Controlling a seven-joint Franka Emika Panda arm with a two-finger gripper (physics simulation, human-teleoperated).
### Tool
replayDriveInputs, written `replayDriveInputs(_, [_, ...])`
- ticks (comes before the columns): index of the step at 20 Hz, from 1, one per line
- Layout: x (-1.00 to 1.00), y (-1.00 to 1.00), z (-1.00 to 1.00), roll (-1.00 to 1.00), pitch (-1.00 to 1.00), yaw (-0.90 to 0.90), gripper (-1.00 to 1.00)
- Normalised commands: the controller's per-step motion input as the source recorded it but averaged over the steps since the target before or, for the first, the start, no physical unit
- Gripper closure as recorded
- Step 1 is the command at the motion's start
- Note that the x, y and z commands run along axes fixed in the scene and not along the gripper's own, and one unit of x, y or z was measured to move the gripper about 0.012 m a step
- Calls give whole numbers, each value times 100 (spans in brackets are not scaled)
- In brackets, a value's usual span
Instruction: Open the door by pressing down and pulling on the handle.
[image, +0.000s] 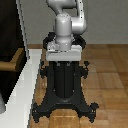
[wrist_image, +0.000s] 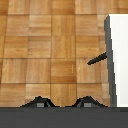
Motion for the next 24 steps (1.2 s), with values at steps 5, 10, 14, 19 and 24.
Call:
replayDriveInputs(5, [0, 80, 0, 0, 0, 0, -100])
replayDriveInputs(10, [0, 100, 0, 0, 0, 0, -100])
replayDriveInputs(14, [-25, 75, 0, 0, 0, 0, -100])
replayDriveInputs(19, [0, -40, 0, 0, 0, 0, -100])
replayDriveInputs(24, [0, -40, 0, 0, 0, 0, -100])
